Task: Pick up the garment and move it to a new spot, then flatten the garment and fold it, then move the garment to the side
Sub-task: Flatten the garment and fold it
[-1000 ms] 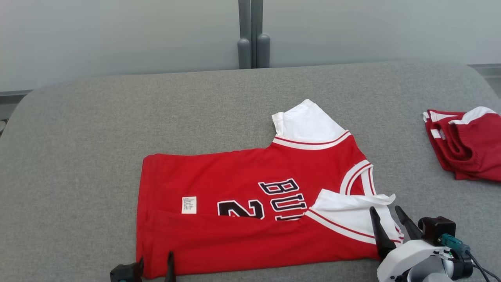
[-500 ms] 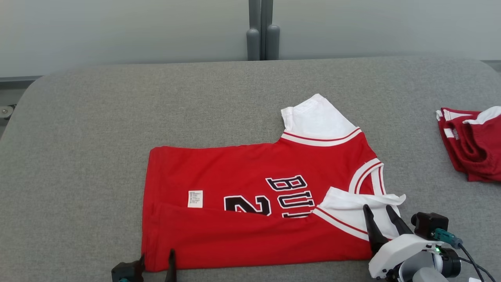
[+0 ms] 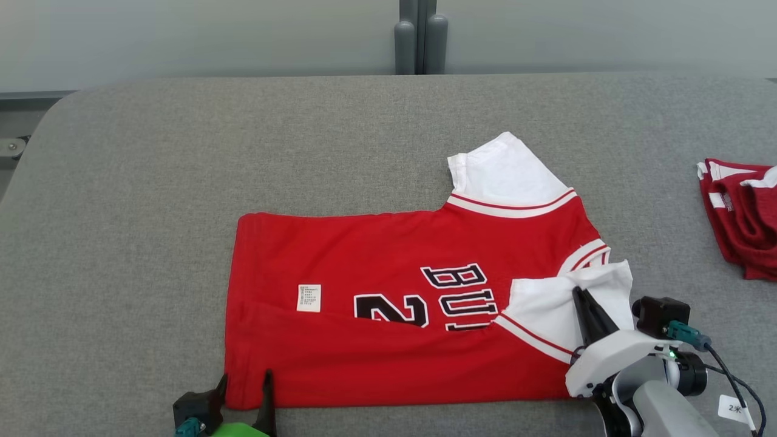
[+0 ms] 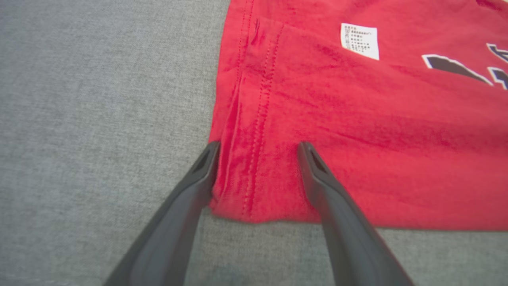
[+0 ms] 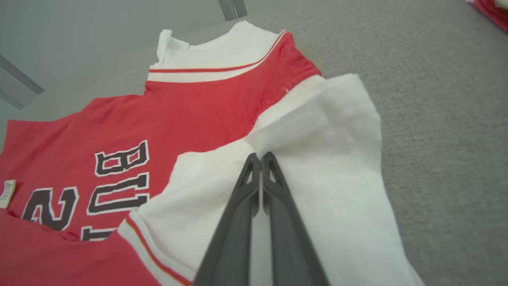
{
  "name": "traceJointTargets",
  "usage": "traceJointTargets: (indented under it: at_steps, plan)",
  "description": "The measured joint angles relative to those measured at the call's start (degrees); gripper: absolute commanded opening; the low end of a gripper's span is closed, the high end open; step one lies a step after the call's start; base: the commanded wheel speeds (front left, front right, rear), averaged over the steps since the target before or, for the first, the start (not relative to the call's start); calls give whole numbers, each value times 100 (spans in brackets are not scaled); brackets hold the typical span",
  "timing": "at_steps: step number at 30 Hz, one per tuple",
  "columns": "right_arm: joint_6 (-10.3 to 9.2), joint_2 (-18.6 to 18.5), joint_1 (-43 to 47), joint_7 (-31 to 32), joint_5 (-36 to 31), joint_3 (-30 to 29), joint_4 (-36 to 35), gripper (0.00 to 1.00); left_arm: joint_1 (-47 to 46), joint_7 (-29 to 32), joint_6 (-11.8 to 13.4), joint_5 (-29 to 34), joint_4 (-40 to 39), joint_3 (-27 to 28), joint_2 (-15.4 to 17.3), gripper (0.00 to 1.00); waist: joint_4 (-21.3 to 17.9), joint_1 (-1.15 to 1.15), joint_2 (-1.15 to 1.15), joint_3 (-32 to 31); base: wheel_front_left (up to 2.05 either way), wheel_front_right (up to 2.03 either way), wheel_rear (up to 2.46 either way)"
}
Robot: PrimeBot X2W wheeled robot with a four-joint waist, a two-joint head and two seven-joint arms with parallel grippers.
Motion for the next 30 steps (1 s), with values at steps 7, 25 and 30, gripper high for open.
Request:
traceJointTargets:
  at_steps: [7, 25, 30]
  plan:
    - [0, -89, -171, 0, -194, -114, -22, 100, -62, 0, 13, -33, -58, 22, -2, 100, 58, 0, 0, 51, 0, 0, 0]
    - [-2, -168, -689, 0, -910, -390, -1134, 100, -2459, 7, -53, 578, 453, 817, 154, 100, -243, 0, 0, 850, 0, 0, 0]
    - [-3, -249, -1122, 0, -938, -176, -1092, 100, -2859, 7, -94, 671, 904, 821, 155, 100, -321, 0, 0, 1170, 0, 0, 0]
